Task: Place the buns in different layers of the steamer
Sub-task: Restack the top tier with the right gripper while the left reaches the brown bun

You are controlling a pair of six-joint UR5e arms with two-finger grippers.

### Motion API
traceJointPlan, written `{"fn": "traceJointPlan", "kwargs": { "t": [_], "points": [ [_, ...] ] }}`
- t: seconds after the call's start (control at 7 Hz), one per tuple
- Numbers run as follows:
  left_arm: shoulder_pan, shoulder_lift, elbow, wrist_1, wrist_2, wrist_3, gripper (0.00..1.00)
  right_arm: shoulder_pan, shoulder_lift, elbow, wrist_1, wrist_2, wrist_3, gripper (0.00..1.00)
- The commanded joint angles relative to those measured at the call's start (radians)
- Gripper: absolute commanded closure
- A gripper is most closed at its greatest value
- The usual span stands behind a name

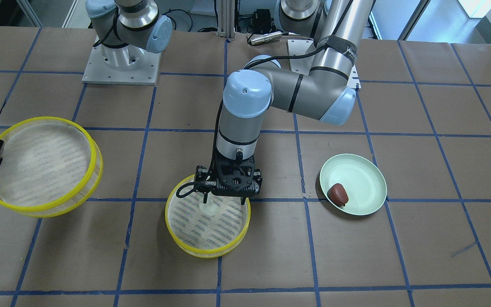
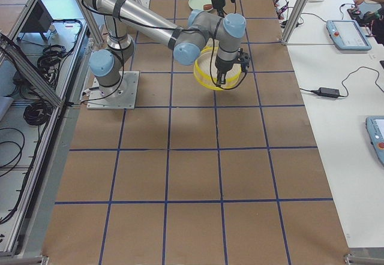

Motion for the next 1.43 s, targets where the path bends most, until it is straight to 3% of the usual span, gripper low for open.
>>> {"fn": "traceJointPlan", "kwargs": {
  "t": [0.0, 0.14, 0.43, 0.71, 1.0, 1.29],
  "points": [
    [0.034, 0.017, -0.002, -0.009, 0.073, 0.086, 0.0, 0.021, -0.004, -0.002, 0.002, 0.008, 0.092, 0.91],
    [0.125, 0.029, -0.014, -0.009, 0.127, 0.302, 0.0, 0.086, -0.004, -0.003, -0.005, 0.017, 0.178, 0.91],
    [0.262, 0.075, -0.04, -0.125, 0.137, 0.382, 0.0, 0.256, 0.016, -0.01, -0.026, 0.014, 0.444, 0.91],
    [0.371, 0.083, -0.143, -0.129, 0.174, 0.508, 0.0, 0.443, 0.089, -0.019, -0.116, 0.005, 0.721, 0.92],
    [0.408, 0.08, -0.275, -0.129, 0.174, 0.502, 0.0, 0.541, 0.154, -0.026, -0.242, 0.015, 0.847, 0.92],
    [0.416, 0.079, -0.292, -0.137, 0.181, 0.501, 0.0, 0.592, 0.187, -0.016, -0.241, 0.005, 0.886, 0.92]
  ]
}}
